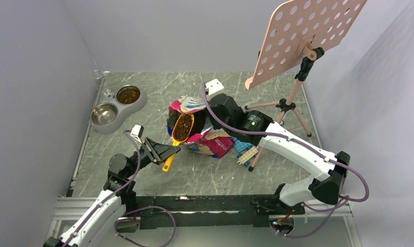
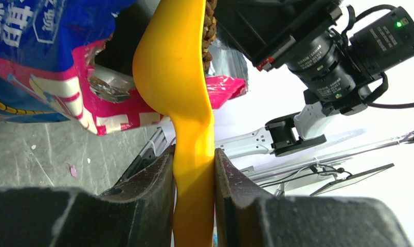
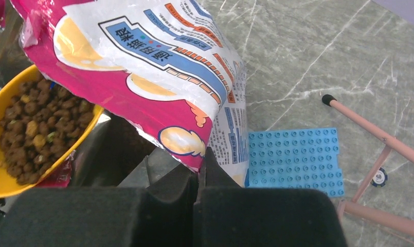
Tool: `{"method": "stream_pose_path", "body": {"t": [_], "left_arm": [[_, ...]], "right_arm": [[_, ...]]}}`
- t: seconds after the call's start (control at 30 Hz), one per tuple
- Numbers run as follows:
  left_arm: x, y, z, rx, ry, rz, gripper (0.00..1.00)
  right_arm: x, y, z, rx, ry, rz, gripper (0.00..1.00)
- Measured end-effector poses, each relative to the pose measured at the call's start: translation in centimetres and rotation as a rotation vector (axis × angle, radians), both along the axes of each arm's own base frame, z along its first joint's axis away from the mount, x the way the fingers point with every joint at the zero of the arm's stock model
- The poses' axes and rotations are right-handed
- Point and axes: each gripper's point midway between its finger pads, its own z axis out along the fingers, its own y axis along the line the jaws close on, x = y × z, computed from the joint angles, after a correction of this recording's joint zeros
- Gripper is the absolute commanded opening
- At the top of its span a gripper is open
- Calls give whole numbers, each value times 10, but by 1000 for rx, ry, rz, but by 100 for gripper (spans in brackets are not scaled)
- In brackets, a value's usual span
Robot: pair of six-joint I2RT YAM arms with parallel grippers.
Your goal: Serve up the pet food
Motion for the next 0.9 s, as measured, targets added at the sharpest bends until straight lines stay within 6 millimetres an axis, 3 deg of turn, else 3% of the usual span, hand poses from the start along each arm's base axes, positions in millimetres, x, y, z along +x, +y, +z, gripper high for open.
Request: {"method": "stream_pose_path", "body": {"t": [0.3, 0.53, 0.73, 0.9], "left_arm": [[-18, 7, 25, -23, -51, -2, 0], [-14, 10, 37, -57, -14, 25, 0], [11, 13, 71, -100, 20, 96, 0], [55, 26, 109, -122, 4, 196, 0]], "right_arm": [[17, -13, 3, -9, 15, -116, 0], [20, -16, 2, 1, 21, -139, 0], [17, -19, -1, -3, 17, -126, 0], [16, -20, -3, -1, 14, -117, 0]]}}
